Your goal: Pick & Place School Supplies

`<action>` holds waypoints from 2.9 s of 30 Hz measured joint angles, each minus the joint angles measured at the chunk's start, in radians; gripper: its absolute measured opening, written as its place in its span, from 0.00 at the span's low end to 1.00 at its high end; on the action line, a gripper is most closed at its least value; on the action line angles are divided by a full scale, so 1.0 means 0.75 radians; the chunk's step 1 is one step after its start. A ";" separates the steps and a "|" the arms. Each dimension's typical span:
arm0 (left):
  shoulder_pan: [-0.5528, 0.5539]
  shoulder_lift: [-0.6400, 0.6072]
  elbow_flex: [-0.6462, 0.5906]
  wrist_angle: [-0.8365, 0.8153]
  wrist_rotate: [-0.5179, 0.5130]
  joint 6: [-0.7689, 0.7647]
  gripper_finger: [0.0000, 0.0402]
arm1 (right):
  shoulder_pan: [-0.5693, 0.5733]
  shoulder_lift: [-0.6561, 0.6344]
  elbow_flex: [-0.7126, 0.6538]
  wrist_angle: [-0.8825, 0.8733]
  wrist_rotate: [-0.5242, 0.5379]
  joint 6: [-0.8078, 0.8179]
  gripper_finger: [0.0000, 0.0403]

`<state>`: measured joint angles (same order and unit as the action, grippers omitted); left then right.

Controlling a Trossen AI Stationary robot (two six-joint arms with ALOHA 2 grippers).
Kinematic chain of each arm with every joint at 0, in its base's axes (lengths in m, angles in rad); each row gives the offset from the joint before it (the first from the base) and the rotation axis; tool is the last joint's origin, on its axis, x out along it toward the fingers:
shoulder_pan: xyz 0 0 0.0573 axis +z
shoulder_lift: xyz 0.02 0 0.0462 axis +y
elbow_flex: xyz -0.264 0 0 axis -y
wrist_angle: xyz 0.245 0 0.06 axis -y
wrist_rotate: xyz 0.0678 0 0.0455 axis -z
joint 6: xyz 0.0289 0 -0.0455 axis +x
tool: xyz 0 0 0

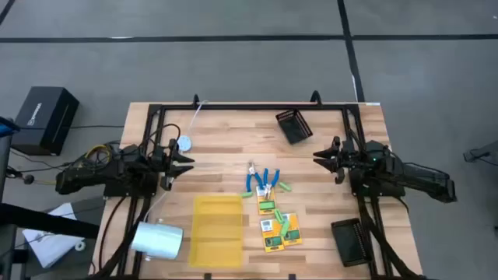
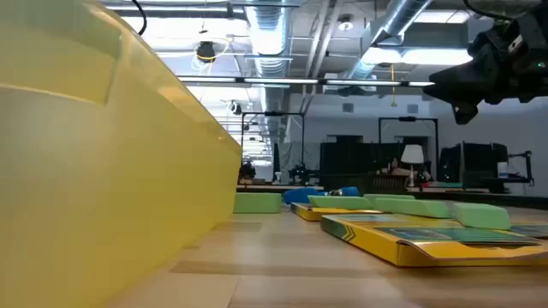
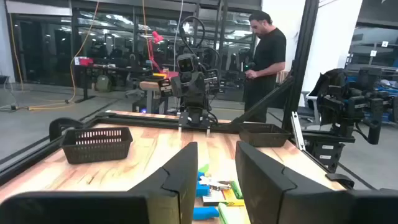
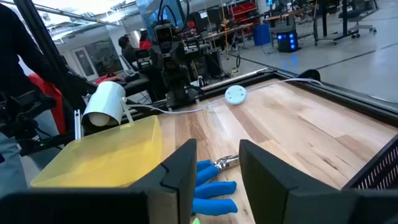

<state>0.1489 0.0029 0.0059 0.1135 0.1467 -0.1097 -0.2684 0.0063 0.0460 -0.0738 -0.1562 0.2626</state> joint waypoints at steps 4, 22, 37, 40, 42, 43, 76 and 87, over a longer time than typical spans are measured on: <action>0.000 0.000 0.000 0.000 -0.001 0.000 0.26 | 0.000 0.000 0.000 0.000 -0.001 0.000 0.28; 0.000 0.000 0.000 0.000 0.000 0.000 0.26 | 0.000 0.000 0.000 0.000 0.000 0.000 0.28; 0.000 0.000 0.000 0.000 0.000 0.000 0.26 | 0.000 0.000 0.000 0.000 0.000 0.000 0.28; 0.000 0.000 0.000 0.000 0.000 0.000 0.26 | 0.000 0.000 0.000 0.000 0.000 0.000 0.28; 0.000 0.000 0.000 0.000 0.000 0.000 0.26 | 0.000 0.000 0.000 0.000 0.000 0.000 0.28; 0.000 -0.001 0.000 0.000 0.000 0.000 0.26 | -0.001 -0.001 0.000 0.000 0.000 0.000 0.28; 0.000 0.000 0.000 0.005 0.000 0.000 0.26 | 0.000 0.000 0.000 0.000 -0.001 0.000 0.28; 0.000 0.000 0.000 0.248 -0.001 -0.002 0.26 | 0.000 0.000 0.000 0.000 -0.001 0.000 0.28</action>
<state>0.1486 0.0029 0.0059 0.2996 0.1463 -0.1112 -0.2685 0.0063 0.0461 -0.0738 -0.1566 0.2626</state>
